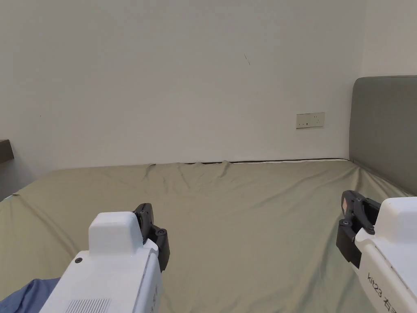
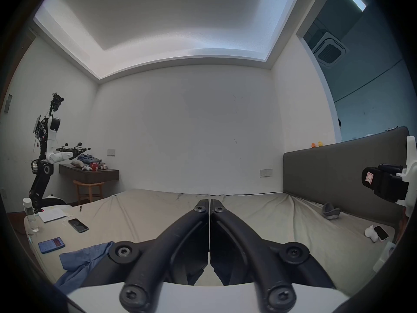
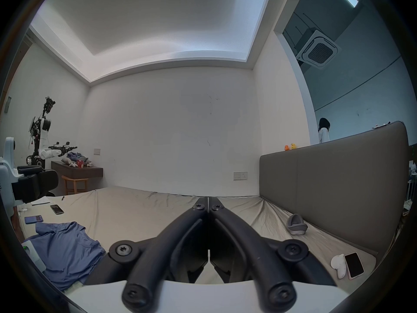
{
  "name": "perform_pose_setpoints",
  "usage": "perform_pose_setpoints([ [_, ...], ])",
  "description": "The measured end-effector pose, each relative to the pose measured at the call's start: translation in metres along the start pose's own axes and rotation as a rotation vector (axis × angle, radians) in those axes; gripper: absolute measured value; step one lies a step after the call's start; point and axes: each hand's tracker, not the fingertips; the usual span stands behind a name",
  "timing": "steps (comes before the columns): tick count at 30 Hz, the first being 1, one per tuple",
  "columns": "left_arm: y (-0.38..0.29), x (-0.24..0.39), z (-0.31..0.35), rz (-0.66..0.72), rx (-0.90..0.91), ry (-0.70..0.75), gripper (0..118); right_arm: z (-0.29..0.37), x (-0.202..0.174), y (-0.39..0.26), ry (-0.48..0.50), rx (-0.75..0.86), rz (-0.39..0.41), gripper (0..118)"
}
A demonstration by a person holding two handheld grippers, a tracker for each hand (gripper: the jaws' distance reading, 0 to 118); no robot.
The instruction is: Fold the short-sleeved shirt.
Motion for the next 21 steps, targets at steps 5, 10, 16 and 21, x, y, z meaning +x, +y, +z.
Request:
perform_pose_setpoints([
  [5, 0.0, -0.004, 0.001, 0.011, 0.008, 0.001, 0, -0.002, 0.007, 0.0, 0.002, -0.007, -0.005, 0],
  [10, 0.0, -0.018, 0.006, -0.001, -0.006, 0.038, 0, -0.01, -0.004, 0.001, 0.029, -0.021, -0.025, 0],
  [16, -0.002, -0.055, 0.022, -0.008, -0.017, 0.144, 0, -0.02, -0.037, 0.005, 0.133, -0.009, -0.044, 0],
  [21, -0.002, -0.099, 0.046, -0.031, -0.042, 0.288, 0, -0.033, -0.09, 0.007, 0.28, 0.008, -0.052, 0],
])
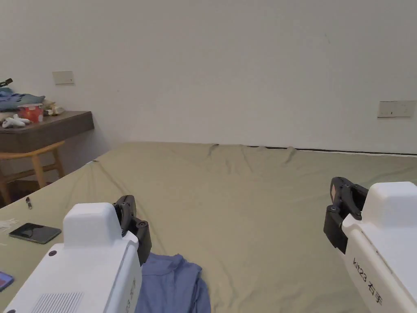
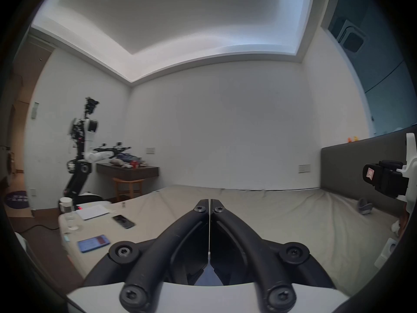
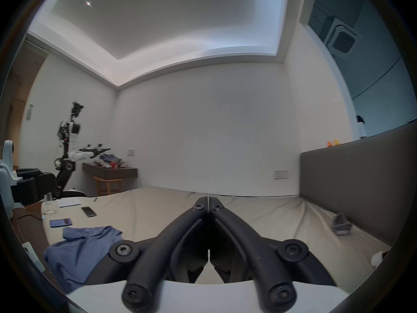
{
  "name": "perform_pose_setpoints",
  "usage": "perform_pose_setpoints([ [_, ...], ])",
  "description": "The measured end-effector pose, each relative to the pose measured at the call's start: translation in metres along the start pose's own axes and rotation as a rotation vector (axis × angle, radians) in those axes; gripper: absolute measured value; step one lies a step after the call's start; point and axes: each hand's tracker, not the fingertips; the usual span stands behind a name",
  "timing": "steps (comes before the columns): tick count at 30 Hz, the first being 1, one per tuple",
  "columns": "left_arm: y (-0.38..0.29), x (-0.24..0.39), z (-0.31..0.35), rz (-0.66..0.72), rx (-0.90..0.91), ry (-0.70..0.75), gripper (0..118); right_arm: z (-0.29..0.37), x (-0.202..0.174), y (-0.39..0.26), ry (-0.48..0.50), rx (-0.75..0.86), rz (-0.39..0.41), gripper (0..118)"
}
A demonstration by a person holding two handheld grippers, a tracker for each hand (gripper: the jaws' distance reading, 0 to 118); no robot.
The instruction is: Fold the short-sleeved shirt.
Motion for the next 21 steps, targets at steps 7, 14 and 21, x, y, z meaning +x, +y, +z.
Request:
perform_pose_setpoints([
  [7, -0.005, -0.07, 0.017, -0.018, -0.031, 0.231, 0, -0.04, -0.078, -0.006, 0.25, 0.001, -0.033, 0],
  [14, -0.034, -0.079, -0.016, -0.032, -0.237, 0.162, 116, -0.073, -0.119, -0.021, 0.355, -0.034, -0.07, 0],
  [21, -0.081, -0.072, -0.082, -0.027, -0.473, 0.001, 117, -0.123, -0.126, -0.062, 0.362, -0.114, -0.066, 0],
])
